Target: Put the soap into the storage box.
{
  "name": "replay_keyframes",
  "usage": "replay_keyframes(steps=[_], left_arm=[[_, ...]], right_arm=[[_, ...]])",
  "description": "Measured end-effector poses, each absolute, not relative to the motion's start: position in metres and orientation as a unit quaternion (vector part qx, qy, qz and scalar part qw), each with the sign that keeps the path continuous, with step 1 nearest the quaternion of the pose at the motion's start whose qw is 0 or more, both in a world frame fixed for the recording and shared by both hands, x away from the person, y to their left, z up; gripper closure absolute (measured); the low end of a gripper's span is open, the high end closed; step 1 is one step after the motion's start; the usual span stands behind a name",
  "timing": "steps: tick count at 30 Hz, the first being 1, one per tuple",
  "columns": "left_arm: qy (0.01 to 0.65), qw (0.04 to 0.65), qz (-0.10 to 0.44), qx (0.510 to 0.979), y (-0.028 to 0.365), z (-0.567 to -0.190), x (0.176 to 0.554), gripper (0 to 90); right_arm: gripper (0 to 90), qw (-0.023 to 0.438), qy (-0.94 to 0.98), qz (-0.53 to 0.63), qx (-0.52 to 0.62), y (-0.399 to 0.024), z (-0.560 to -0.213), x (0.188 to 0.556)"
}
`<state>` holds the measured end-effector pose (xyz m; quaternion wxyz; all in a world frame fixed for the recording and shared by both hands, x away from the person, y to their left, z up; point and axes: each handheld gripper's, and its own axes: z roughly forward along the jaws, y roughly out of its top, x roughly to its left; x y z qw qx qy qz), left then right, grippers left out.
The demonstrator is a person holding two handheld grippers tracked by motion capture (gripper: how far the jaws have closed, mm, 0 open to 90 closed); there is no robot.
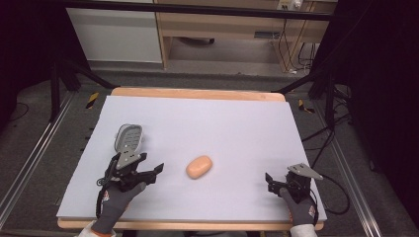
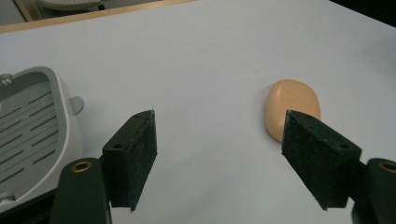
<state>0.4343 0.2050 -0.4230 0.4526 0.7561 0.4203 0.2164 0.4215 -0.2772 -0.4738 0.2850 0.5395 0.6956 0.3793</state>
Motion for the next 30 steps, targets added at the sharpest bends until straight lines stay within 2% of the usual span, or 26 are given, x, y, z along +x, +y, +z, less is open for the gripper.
replay_keyframes(steps=[10,30], left_arm=[[0.401,0.454,0.208,0.768,0.179,-0.414,0.441,24.9],[0.383,0.443,0.190,0.788,0.142,-0.420,0.454,23.8]], right_arm=[[4.2,0.285,0.696,0.381,0.538,-0.277,-0.473,0.421],[4.2,0.282,0.698,0.382,0.536,-0.276,-0.473,0.421]])
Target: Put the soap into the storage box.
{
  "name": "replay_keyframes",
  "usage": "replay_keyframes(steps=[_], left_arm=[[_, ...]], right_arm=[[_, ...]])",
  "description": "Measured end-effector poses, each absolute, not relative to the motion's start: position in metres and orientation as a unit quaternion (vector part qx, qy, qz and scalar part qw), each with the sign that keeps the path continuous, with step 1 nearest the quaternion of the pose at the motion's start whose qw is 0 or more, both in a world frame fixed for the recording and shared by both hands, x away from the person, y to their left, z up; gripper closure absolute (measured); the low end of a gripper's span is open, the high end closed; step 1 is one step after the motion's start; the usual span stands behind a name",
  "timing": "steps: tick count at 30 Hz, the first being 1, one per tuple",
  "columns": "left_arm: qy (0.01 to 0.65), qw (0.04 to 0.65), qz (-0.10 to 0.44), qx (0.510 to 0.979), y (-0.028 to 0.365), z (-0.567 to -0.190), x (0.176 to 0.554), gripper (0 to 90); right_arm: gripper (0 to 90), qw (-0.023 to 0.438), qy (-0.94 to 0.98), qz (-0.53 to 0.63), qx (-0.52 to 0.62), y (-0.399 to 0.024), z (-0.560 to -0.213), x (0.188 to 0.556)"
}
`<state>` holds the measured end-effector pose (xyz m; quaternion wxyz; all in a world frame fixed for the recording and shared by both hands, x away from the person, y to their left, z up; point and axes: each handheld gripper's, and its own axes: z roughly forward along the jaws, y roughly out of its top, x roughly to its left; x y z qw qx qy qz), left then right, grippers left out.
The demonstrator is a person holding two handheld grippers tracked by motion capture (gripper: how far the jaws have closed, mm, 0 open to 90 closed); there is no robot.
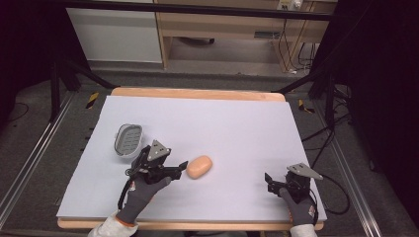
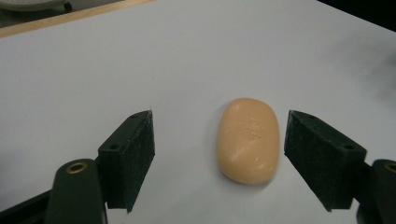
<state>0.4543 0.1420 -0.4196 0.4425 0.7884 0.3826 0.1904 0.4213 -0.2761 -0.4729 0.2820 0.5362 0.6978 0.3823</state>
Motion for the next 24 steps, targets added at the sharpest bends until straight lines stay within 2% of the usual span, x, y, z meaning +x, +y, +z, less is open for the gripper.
replay_keyframes(steps=[24], left_arm=[[0.371,0.415,0.170,0.813,0.108,-0.437,0.468,20.6]], right_arm=[[4.1,0.277,0.698,0.385,0.537,-0.276,-0.473,0.422]])
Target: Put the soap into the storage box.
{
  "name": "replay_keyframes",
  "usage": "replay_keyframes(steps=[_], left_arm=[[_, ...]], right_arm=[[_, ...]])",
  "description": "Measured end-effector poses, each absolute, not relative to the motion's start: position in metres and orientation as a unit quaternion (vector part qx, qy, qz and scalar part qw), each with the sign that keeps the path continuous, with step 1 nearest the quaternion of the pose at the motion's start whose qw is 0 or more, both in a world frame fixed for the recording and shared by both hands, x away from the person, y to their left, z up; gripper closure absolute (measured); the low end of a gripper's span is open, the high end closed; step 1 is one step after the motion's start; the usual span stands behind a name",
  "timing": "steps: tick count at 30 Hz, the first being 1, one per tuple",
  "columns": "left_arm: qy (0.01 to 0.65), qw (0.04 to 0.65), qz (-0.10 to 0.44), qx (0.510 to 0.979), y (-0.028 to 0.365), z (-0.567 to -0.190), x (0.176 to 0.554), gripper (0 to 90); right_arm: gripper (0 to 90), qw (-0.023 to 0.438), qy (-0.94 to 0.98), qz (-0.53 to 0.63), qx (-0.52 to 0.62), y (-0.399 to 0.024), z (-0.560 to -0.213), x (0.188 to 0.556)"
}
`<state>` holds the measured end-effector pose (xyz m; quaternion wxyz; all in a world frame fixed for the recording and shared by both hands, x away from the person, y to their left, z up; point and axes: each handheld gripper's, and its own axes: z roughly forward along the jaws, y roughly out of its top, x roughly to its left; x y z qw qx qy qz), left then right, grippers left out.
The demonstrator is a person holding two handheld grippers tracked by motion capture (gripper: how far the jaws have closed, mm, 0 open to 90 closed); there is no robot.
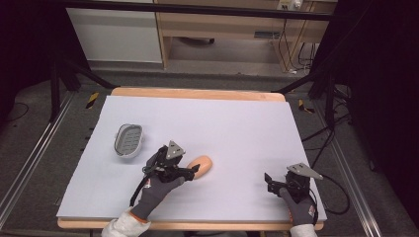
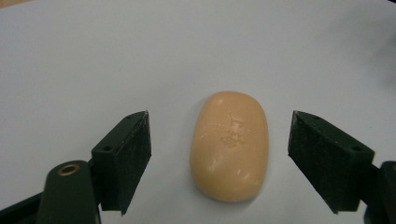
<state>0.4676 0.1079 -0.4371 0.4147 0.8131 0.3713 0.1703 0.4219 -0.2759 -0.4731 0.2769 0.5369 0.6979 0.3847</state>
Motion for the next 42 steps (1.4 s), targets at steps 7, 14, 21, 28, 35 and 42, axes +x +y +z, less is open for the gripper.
replay_keyframes(steps=[7,14,21,28,35,42], left_arm=[[0.366,0.404,0.168,0.821,0.098,-0.441,0.471,20.1],[0.361,0.392,0.164,0.830,0.089,-0.444,0.473,19.8],[0.356,0.381,0.160,0.838,0.083,-0.446,0.476,19.6],[0.351,0.365,0.159,0.847,0.079,-0.447,0.479,19.3],[0.352,0.351,0.152,0.854,0.075,-0.453,0.483,19.3],[0.351,0.335,0.150,0.862,0.071,-0.460,0.488,19.3]], right_arm=[[4.1,0.276,0.698,0.385,0.537,-0.276,-0.473,0.422],[4.1,0.276,0.699,0.385,0.536,-0.276,-0.473,0.422],[4.1,0.275,0.700,0.386,0.535,-0.276,-0.473,0.422],[4.1,0.273,0.699,0.387,0.536,-0.276,-0.473,0.422],[4.1,0.272,0.700,0.386,0.535,-0.276,-0.473,0.423],[4.1,0.271,0.700,0.387,0.535,-0.276,-0.474,0.423]])
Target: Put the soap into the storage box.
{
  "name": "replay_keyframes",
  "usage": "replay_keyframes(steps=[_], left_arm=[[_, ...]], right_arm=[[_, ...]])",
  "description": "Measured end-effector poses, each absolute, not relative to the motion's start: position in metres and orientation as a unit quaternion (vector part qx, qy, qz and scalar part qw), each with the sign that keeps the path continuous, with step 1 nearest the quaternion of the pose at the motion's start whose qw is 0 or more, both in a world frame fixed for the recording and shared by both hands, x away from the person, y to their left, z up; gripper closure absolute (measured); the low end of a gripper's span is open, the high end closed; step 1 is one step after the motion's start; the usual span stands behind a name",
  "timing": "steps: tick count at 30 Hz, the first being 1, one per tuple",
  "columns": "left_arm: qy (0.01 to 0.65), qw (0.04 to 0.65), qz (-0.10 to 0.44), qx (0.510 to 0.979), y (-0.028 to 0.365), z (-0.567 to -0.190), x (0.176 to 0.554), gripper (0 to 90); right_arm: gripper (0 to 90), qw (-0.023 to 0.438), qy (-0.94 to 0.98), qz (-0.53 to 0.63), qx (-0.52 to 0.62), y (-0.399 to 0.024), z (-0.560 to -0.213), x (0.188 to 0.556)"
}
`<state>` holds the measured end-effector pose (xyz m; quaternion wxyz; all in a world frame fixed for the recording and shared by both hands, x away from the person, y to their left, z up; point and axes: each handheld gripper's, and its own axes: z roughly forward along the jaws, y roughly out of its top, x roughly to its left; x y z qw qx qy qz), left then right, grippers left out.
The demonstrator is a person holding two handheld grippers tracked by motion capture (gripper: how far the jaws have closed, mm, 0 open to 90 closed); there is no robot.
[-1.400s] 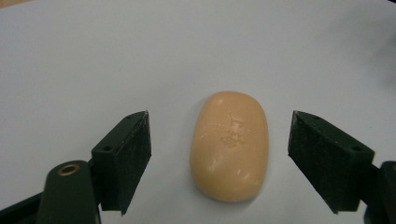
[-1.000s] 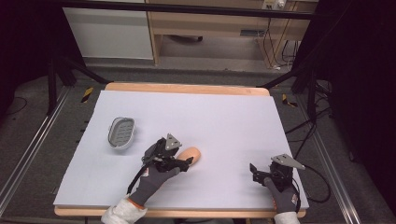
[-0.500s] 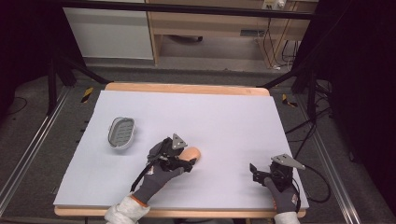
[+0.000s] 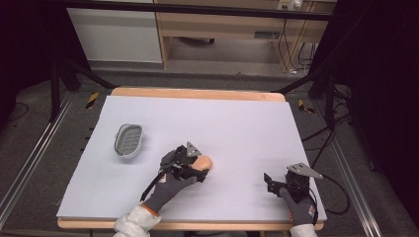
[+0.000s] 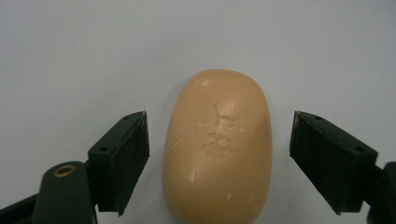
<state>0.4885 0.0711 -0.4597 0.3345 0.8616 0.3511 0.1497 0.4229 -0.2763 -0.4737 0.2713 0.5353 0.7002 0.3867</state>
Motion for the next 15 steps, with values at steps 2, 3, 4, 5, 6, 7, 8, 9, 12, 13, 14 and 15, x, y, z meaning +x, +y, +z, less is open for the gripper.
replay_keyframes(steps=[2,3,4,5,6,7,8,9,12,13,14,15], left_arm=[[0.353,0.331,0.148,0.863,0.070,-0.462,0.489,19.5],[0.353,0.329,0.148,0.864,0.070,-0.463,0.490,19.7],[0.355,0.328,0.148,0.863,0.069,-0.464,0.491,19.8],[0.353,0.325,0.147,0.865,0.069,-0.465,0.492,20.1],[0.355,0.325,0.147,0.864,0.068,-0.466,0.492,20.5],[0.354,0.321,0.145,0.866,0.068,-0.466,0.493,20.6],[0.355,0.321,0.147,0.866,0.067,-0.467,0.493,20.9],[0.355,0.319,0.147,0.866,0.067,-0.468,0.494,21.1],[0.358,0.318,0.144,0.866,0.067,-0.470,0.495,22.1],[0.358,0.317,0.143,0.867,0.067,-0.471,0.496,22.4],[0.359,0.318,0.141,0.866,0.066,-0.471,0.496,23.0],[0.358,0.316,0.141,0.867,0.066,-0.472,0.496,23.4]], right_arm=[[4.1,0.271,0.700,0.387,0.535,-0.276,-0.474,0.423],[4.1,0.271,0.700,0.387,0.536,-0.276,-0.474,0.423],[4.1,0.271,0.700,0.387,0.536,-0.277,-0.474,0.423],[4.1,0.271,0.700,0.387,0.536,-0.277,-0.474,0.423],[4.1,0.271,0.700,0.387,0.536,-0.277,-0.474,0.423],[4.1,0.271,0.700,0.387,0.535,-0.277,-0.474,0.423],[4.1,0.270,0.700,0.387,0.536,-0.276,-0.474,0.423],[4.1,0.270,0.700,0.387,0.536,-0.277,-0.474,0.423],[4.1,0.268,0.700,0.388,0.537,-0.276,-0.474,0.423],[4.1,0.270,0.700,0.388,0.535,-0.276,-0.474,0.423],[4.1,0.268,0.700,0.388,0.537,-0.276,-0.474,0.423],[4.1,0.267,0.700,0.388,0.537,-0.276,-0.474,0.423]])
